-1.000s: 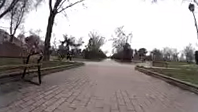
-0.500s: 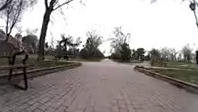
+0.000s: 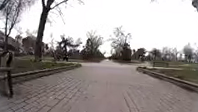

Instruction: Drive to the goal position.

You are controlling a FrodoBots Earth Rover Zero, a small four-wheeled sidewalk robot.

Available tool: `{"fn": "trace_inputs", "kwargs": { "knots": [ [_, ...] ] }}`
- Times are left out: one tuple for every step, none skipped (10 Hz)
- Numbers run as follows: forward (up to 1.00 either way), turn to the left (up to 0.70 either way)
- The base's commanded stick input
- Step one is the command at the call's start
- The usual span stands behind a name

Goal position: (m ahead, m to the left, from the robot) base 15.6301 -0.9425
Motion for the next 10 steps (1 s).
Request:
{"fn": "trace_inputs", "kwargs": {
  "knots": [
    [0.70, 0.00],
    [0.70, 0.00],
    [0.70, 0.00],
    [0.70, -0.21],
    [0.70, -0.27],
    [0.70, -0.27],
    [0.70, -0.27],
    [0.70, -0.27],
    [0.70, -0.27],
    [0.70, -0.27]
  ]
}}
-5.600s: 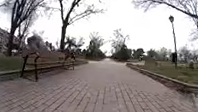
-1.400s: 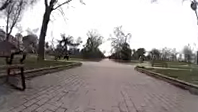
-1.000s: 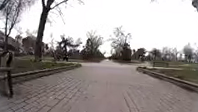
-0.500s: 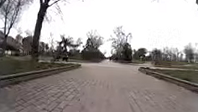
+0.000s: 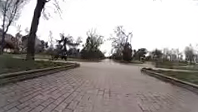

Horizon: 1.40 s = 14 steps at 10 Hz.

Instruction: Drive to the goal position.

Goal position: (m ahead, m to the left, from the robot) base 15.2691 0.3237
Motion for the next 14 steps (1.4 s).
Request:
{"fn": "trace_inputs", "kwargs": {
  "knots": [
    [0.70, -0.27],
    [0.70, -0.27],
    [0.70, -0.27],
    [0.70, -0.09],
    [0.70, 0.00],
    [0.70, 0.00],
    [0.70, 0.00],
    [0.70, 0.00],
    [0.70, 0.00],
    [0.70, 0.00],
    [0.70, 0.00],
    [0.70, 0.00],
    [0.70, 0.00],
    [0.70, 0.00]
  ]
}}
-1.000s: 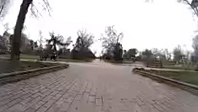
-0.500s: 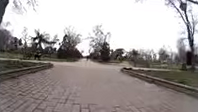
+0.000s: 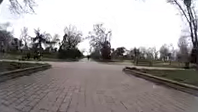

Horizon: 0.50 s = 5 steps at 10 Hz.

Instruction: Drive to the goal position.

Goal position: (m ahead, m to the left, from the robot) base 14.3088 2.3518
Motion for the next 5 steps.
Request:
{"fn": "trace_inputs", "kwargs": {
  "knots": [
    [0.70, 0.00],
    [0.70, 0.00],
    [0.70, 0.00],
    [0.70, 0.00],
    [0.70, 0.00]
  ]
}}
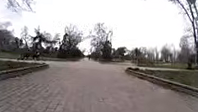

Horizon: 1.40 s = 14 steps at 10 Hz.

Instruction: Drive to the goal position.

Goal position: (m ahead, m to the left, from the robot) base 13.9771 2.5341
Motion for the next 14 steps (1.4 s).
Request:
{"fn": "trace_inputs", "kwargs": {
  "knots": [
    [0.70, 0.06],
    [0.70, 0.27],
    [0.70, 0.27],
    [0.70, 0.20],
    [0.70, 0.00],
    [0.70, 0.00],
    [0.70, 0.00],
    [0.70, 0.00],
    [0.70, 0.00],
    [0.70, 0.00],
    [0.70, 0.00],
    [0.70, 0.00],
    [0.70, 0.00],
    [0.70, 0.00]
  ]
}}
